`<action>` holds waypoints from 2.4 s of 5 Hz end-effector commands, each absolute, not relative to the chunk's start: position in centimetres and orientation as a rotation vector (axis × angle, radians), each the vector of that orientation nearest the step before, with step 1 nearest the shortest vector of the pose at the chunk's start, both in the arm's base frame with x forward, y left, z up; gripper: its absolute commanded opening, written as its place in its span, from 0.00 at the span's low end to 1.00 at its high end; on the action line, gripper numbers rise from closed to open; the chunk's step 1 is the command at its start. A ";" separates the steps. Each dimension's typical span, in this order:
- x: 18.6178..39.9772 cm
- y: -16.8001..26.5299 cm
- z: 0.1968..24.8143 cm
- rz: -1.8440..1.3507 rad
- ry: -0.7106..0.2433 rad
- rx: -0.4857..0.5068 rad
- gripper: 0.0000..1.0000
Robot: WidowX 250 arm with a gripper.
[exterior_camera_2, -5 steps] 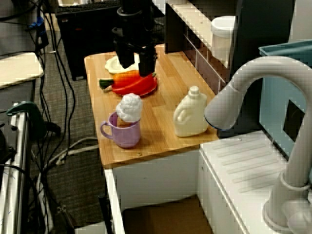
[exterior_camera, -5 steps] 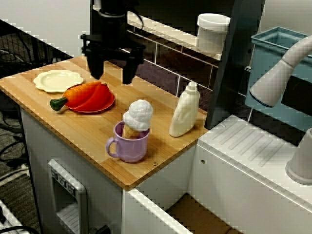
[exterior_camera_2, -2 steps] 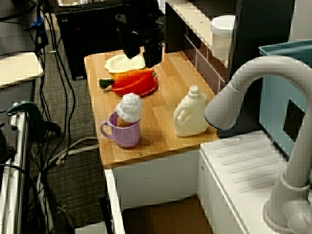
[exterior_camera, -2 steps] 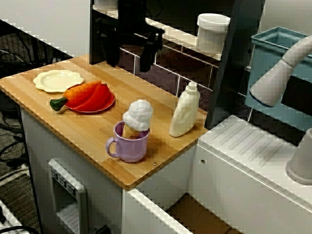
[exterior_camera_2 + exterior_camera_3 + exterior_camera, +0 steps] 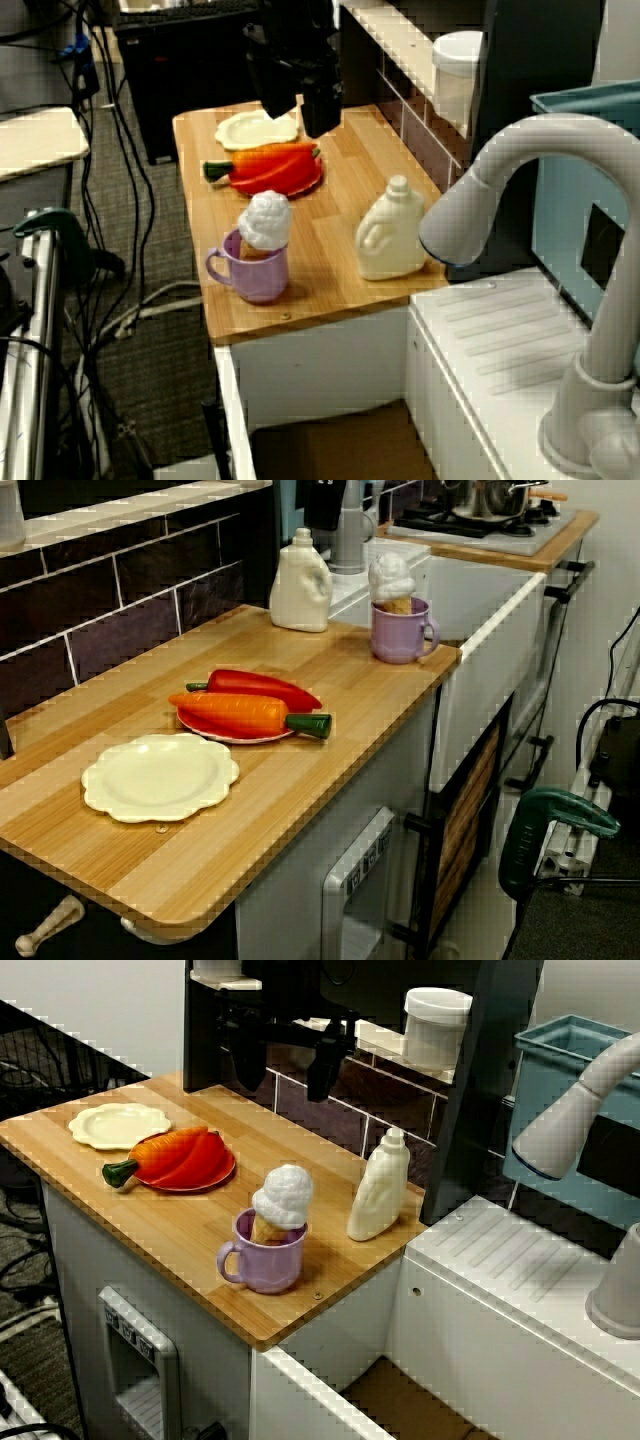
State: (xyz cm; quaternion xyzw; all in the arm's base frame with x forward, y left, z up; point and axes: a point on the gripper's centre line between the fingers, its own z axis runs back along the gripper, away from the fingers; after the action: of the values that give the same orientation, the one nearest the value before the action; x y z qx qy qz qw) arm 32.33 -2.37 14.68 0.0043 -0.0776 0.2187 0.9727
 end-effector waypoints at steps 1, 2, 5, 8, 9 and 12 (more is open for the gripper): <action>31.8 -4.5 16.6 0.373 -0.254 -0.024 1.00; 32.2 -5.8 16.4 0.336 -0.268 -0.030 1.00; 33.6 -8.0 14.7 0.189 -0.290 -0.008 1.00; 35.5 -8.6 12.3 0.109 -0.329 0.043 1.00; 36.1 -8.5 11.2 0.119 -0.312 0.053 1.00; 37.2 -7.8 9.6 0.153 -0.291 0.074 1.00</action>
State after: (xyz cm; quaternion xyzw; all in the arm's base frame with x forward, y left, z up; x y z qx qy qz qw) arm 36.79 -8.42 7.79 0.0432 -0.1189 0.0769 0.9890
